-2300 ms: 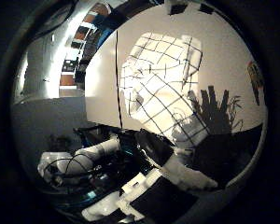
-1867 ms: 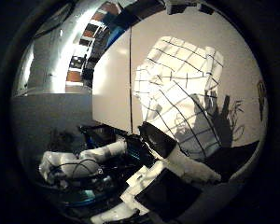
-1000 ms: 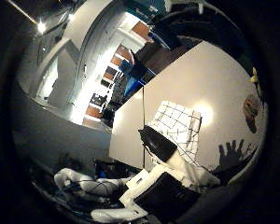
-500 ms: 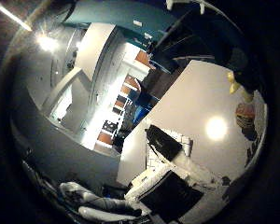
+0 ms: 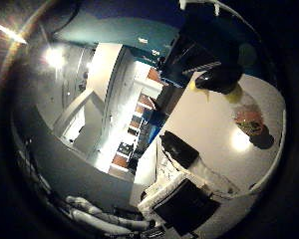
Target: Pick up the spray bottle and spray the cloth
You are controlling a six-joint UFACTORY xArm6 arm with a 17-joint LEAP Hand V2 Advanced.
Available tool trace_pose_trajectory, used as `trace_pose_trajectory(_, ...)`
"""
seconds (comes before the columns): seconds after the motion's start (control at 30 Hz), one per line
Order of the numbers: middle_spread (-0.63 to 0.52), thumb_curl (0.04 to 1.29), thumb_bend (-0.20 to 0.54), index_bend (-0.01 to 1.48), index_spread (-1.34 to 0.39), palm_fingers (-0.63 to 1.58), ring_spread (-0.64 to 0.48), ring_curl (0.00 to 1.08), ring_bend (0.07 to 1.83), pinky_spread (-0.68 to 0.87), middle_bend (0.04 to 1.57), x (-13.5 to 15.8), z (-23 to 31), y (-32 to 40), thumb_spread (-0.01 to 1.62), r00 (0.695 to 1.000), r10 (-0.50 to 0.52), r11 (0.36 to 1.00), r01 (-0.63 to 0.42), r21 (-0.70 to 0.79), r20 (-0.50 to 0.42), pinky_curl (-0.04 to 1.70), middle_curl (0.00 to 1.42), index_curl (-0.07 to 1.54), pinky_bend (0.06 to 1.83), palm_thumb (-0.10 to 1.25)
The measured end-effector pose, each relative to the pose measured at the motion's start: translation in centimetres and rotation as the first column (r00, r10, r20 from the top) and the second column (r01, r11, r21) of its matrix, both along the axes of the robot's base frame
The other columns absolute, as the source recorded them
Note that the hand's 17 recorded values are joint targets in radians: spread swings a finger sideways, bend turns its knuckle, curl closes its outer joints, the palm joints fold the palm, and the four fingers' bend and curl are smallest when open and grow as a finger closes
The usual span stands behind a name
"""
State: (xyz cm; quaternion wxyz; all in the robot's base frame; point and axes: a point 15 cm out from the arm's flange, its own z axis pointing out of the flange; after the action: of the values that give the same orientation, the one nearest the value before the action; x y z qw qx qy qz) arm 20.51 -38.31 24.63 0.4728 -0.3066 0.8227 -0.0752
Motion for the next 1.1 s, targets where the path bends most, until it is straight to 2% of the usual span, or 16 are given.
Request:
trace_pose_trajectory(0.23,0.15,0.35,-0.024,0.13,-0.18,0.17,0.23,0.3,0.57,0.39,0.26,-0.4,-3.5,-0.9,1.08,1.0,-0.011,0.999,0.011,0.033,-0.017,0.3,0.37,0.25,0.51,0.63)
trace_pose_trajectory(0.33,0.17,0.34,-0.025,0.12,-0.17,0.2,0.25,0.33,0.7,0.4,0.25,-0.2,-4.5,-1.0,1.09,1.0,-0.003,0.999,0.004,0.054,-0.018,0.31,0.37,0.23,0.6,0.62)
trace_pose_trajectory(0.47,0.19,0.34,-0.024,0.12,-0.14,0.21,0.26,0.36,0.77,0.36,0.25,0.3,-4.7,-1.8,1.08,1.0,0.007,0.999,-0.006,0.053,-0.017,0.37,0.37,0.21,0.84,0.61)
trace_pose_trajectory(0.5,0.2,0.34,-0.023,0.11,-0.13,0.22,0.26,0.35,0.77,0.32,0.27,0.4,-4.7,-2.0,1.08,1.0,0.011,0.999,-0.01,0.05,-0.017,0.39,0.38,0.2,0.95,0.6)
trace_pose_trajectory(0.57,0.19,0.34,-0.023,0.12,-0.12,0.23,0.24,0.37,0.81,0.28,0.36,0.5,-4.6,-2.3,1.08,1.0,0.015,1.0,-0.014,0.026,-0.017,0.41,0.41,0.2,1.01,0.6)
trace_pose_trajectory(0.67,0.16,0.34,-0.023,0.18,-0.1,0.22,0.2,0.38,0.85,0.32,0.46,0.7,-3.9,-3.8,1.08,1.0,-0.014,0.999,0.014,-0.048,0.006,0.4,0.44,0.23,0.95,0.6)
trace_pose_trajectory(0.77,0.15,0.35,-0.021,0.19,-0.1,0.21,0.19,0.38,0.82,0.41,0.49,1.7,-3.7,-3.6,1.08,1.0,-0.003,0.998,0.004,-0.058,0.021,0.39,0.46,0.28,0.95,0.62)
trace_pose_trajectory(0.83,0.14,0.34,-0.023,0.2,-0.1,0.19,0.19,0.39,0.83,0.45,0.52,1.8,-3.6,-3.4,1.07,1.0,0.002,0.998,0.0,-0.063,0.022,0.36,0.47,0.31,0.84,0.62)
trace_pose_trajectory(0.93,0.12,0.34,-0.023,0.21,-0.11,0.19,0.18,0.39,0.82,0.45,0.54,2.1,-3.2,-3.1,1.07,0.999,0.018,0.997,-0.016,-0.082,0.026,0.3,0.47,0.35,0.69,0.62)
trace_pose_trajectory(1.1,0.08,0.34,-0.023,0.19,-0.11,0.19,0.15,0.37,0.77,0.42,0.53,4.0,-2.4,-1.3,1.07,0.995,0.089,0.994,-0.085,-0.074,0.049,0.26,0.47,0.37,0.58,0.62)
